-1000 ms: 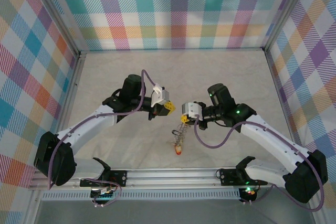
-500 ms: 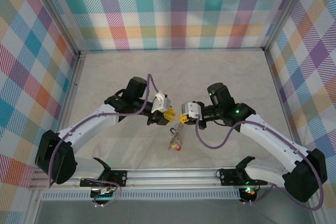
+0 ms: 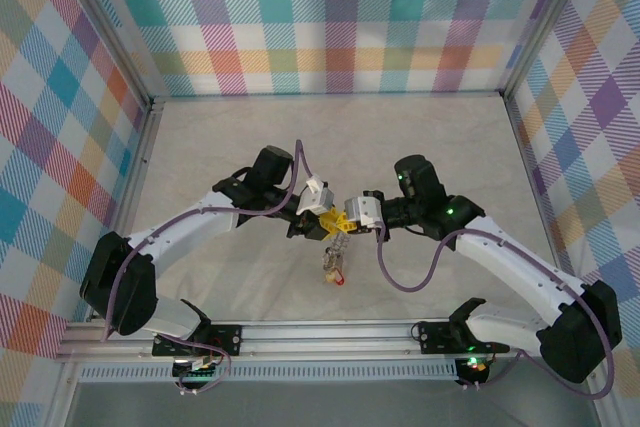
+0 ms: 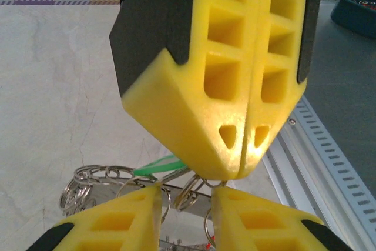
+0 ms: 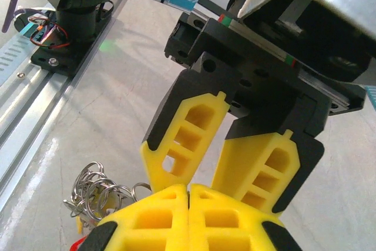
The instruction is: Put the keys on the keyring
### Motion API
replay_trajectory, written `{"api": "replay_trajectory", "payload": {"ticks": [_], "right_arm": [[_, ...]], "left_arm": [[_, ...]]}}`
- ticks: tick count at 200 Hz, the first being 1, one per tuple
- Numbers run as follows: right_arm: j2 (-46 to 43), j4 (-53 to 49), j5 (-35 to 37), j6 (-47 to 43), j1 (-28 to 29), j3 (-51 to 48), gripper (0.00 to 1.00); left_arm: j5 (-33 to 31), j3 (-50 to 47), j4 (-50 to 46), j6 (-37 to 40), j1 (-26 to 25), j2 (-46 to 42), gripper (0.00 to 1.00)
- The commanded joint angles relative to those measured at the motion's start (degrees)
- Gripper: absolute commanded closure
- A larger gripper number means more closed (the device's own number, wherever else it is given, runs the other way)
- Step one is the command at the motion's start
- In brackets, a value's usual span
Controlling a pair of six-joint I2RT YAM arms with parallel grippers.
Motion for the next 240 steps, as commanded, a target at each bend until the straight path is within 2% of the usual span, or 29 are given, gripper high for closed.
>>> {"api": "replay_trajectory", "payload": {"ticks": [1, 18, 33, 56, 101, 110, 133, 174, 205, 240], "right_arm": [[0.06, 1.60, -4.29, -2.34, -0.04, 2.76, 1.00], [-0.02, 2.28, -3.47, -2.25, -0.02, 2.56, 1.00], [0.12, 2.97, -2.98, -2.19, -0.04, 2.56, 1.00], [0.50, 3.64, -2.59, -2.25, -0.05, 2.95, 1.00], [1.11, 3.80, -2.23, -2.29, 0.05, 3.13, 1.00], [1.08, 3.74, -2.08, -2.21, 0.00, 3.09, 1.00], [0.69, 3.15, -0.98, -2.45, -0.03, 3.00, 1.00], [-1.73, 0.86, 5.33, -3.65, -0.05, 0.90, 1.00], [-2.69, -2.01, 8.57, -5.41, -0.12, -0.25, 1.00], [-2.22, -3.69, 8.69, -5.86, -0.13, -0.42, 1.00]], "left_arm": [[1.85, 1.77, 0.36, 2.08, -0.05, -0.45, 0.71], [3.42, 2.67, -1.97, 3.99, 0.18, 0.03, 0.74], [4.63, 3.77, -4.11, 5.26, 0.17, 1.00, 0.82], [4.97, 5.07, -7.00, 7.22, 0.07, 2.53, 0.89], [4.96, 5.70, -8.55, 8.52, 0.05, 3.38, 0.89], [4.83, 5.73, -9.25, 9.26, 0.05, 3.66, 1.00], [4.23, 5.15, -8.54, 9.51, 0.09, 3.45, 1.00], [1.16, 2.35, -0.76, 2.60, 2.11, -0.01, 1.00], [3.29, 2.76, -1.81, 1.70, 4.02, -1.07, 1.00], [4.29, 2.13, 1.19, -1.28, 5.18, -2.29, 1.00]]}}
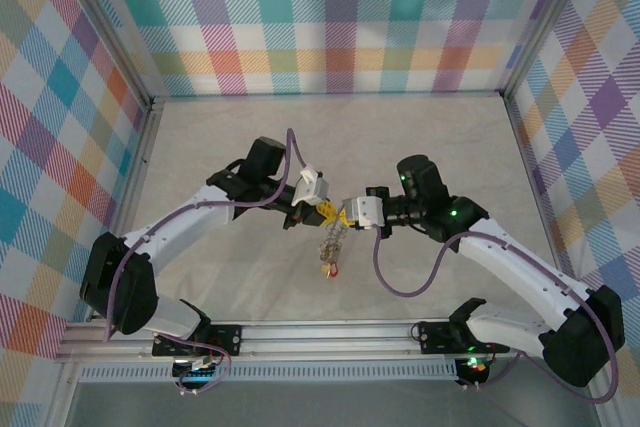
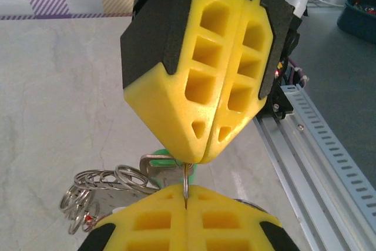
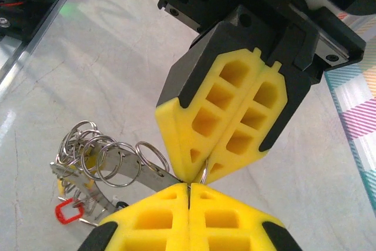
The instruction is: Put the keys on the keyring
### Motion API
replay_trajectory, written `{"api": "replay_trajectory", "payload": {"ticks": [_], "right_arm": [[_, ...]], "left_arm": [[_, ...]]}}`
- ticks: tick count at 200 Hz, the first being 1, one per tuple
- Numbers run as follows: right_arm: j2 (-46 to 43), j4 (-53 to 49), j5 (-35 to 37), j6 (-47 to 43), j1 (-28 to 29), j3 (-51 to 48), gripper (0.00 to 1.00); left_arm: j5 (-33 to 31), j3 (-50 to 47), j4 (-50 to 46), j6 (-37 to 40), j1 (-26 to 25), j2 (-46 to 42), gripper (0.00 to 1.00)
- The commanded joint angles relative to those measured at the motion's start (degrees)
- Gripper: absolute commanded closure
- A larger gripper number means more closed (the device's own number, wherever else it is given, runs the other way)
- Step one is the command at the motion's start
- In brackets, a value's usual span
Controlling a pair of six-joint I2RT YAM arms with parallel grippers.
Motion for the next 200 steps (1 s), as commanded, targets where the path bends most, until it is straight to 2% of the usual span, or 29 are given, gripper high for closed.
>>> {"api": "replay_trajectory", "payload": {"ticks": [1, 65, 85, 127, 168, 200], "right_arm": [[-0.60, -3.20, -0.15, -1.70, -0.08, -0.82, 1.00], [0.47, -3.87, -2.43, -1.84, -0.10, -1.37, 1.00], [-0.11, -3.37, -2.25, -1.02, -0.08, -1.74, 0.76], [-1.73, -0.65, -0.29, 3.95, -0.94, -2.50, 0.63], [-3.85, 9.88, 2.31, 14.18, -1.77, -6.33, 0.53], [-1.39, 14.21, 3.42, 20.04, -1.79, -7.58, 0.48]], "left_arm": [[2.66, -0.87, 3.66, -2.68, 1.66, -2.27, 1.00], [2.95, -2.89, 13.70, -11.11, 2.89, -3.62, 1.00], [2.04, -3.50, 14.63, -11.87, 2.98, -4.06, 1.00], [1.51, -4.04, 15.20, -12.39, 3.24, -4.74, 1.00], [2.00, -4.02, 15.68, -12.71, 3.33, -4.57, 1.00], [2.34, -4.41, 17.83, -14.14, 3.33, -4.46, 1.00]]}}
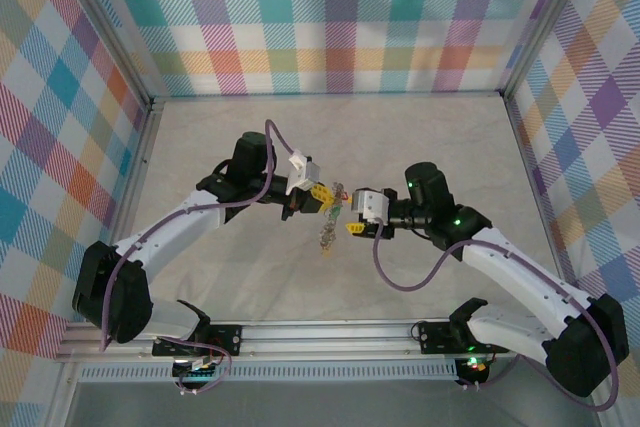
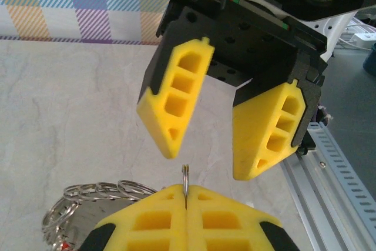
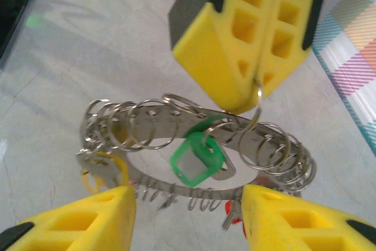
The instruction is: Put the keys on the keyring
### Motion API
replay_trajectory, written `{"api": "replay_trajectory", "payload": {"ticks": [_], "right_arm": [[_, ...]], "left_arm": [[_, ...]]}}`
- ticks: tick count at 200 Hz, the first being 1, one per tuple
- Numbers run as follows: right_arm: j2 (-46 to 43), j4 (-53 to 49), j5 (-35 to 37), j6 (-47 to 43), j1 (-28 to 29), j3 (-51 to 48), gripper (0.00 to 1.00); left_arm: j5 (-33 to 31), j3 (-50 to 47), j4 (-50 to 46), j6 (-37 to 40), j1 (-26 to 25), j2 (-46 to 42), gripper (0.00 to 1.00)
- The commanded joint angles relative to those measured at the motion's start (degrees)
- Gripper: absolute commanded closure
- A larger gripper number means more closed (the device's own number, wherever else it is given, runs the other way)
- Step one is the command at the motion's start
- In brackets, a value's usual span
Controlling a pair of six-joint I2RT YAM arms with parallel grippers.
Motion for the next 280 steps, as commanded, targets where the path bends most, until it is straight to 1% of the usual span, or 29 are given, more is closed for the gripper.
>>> {"api": "replay_trajectory", "payload": {"ticks": [1, 22, 47, 94, 107, 118, 128, 148, 173, 214, 226, 238, 254, 280], "right_arm": [[1.56, 6.42, 0.43, 7.38, -0.26, -1.31, 0.48], [3.32, 9.50, -0.49, 10.16, -0.91, -2.83, 0.48], [4.72, 12.25, -4.62, 13.18, -2.25, -3.36, 0.49], [6.82, 16.98, -12.47, 19.33, -2.45, -4.25, 0.59], [7.42, 17.86, -13.08, 20.10, -2.44, -4.59, 0.59], [7.82, 17.90, -13.32, 20.29, -2.44, -4.53, 0.55], [8.13, 17.91, -12.99, 20.06, -2.48, -4.46, 0.54], [8.91, 17.51, -13.16, 19.26, -2.51, -3.94, 0.55], [10.30, 16.83, -15.10, 18.79, -2.45, -3.13, 0.67], [10.02, 16.33, -14.98, 18.89, -2.53, -3.83, 0.83], [9.48, 15.94, -15.01, 18.91, -2.53, -3.86, 0.92], [8.67, 14.93, -14.70, 18.82, -2.53, -3.60, 0.98], [7.66, 12.39, -13.37, 18.56, -2.53, -2.48, 1.00], [6.46, 1.97, -8.85, 14.95, -2.53, 2.95, 1.00]], "left_arm": [[2.01, -0.90, 4.29, -1.47, 0.62, -1.48, 1.00], [2.60, -0.58, 4.24, -1.33, 0.62, -1.33, 1.00], [2.95, -0.68, 4.26, -1.15, 0.62, -1.56, 1.00], [2.75, -0.90, 5.20, -1.61, 0.62, -1.66, 1.00], [2.89, -0.96, 5.34, -1.59, 0.62, -1.75, 1.00], [3.06, -0.99, 5.44, -1.57, 0.62, -1.85, 1.00], [3.30, -0.94, 5.38, -1.52, 0.62, -1.72, 1.00], [3.78, -0.64, 5.14, -1.33, 0.62, -1.33, 1.00], [3.78, -0.52, 5.72, -1.33, 0.62, -1.19, 1.00], [2.90, -0.74, 5.79, -1.34, 0.67, -1.27, 1.00], [2.66, -1.17, 5.99, -1.34, 0.71, -1.27, 1.00], [1.88, -1.51, 6.02, -1.33, 0.71, -1.41, 1.00], [0.37, -1.92, 5.53, -0.98, 0.71, -1.36, 1.00], [-2.16, -1.78, 1.02, 2.50, 0.73, -0.97, 1.00]]}}
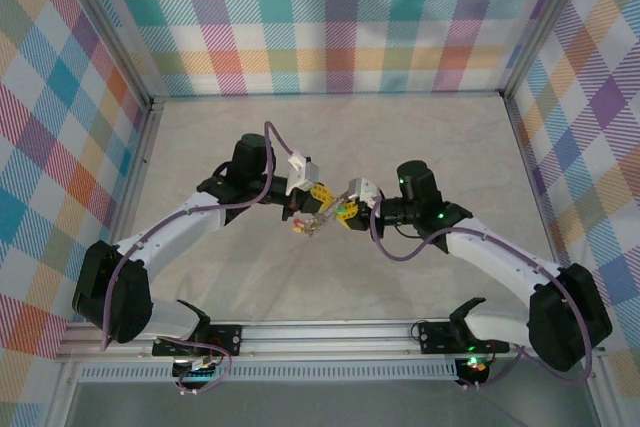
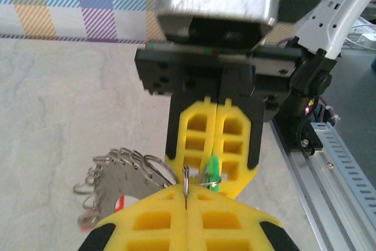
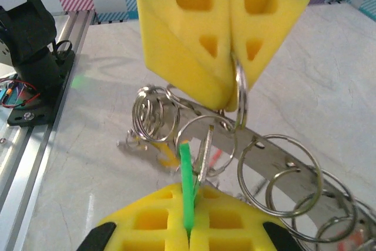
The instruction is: Put the keys on the keyring
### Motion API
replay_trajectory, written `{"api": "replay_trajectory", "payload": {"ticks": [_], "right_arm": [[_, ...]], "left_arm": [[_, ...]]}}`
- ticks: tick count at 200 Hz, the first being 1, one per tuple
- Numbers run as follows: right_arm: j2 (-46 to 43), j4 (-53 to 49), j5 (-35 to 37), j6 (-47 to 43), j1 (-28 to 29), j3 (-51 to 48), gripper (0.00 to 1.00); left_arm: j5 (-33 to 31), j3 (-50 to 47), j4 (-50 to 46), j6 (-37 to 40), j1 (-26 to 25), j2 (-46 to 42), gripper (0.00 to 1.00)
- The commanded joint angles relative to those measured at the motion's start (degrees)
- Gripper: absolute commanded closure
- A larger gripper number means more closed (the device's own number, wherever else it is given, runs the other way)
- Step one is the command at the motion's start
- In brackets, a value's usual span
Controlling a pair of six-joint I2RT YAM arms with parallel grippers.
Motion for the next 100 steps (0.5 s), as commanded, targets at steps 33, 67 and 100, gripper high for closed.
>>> {"api": "replay_trajectory", "payload": {"ticks": [33, 67, 100], "right_arm": [[-1.69, -22.02, 8.55, -9.52, -0.06, 14.95, 1.00], [2.36, -33.06, 14.63, -17.42, 0.47, 23.77, 1.00], [5.82, -40.70, 25.62, -24.70, 3.46, 30.24, 1.00]], "left_arm": [[-2.58, -0.53, -1.09, 2.71, 0.52, 0.07, 1.00], [-1.64, -1.13, 1.54, 1.20, 0.34, 0.73, 1.00], [-3.00, -1.70, 1.76, 0.37, 0.23, 0.45, 1.00]]}}
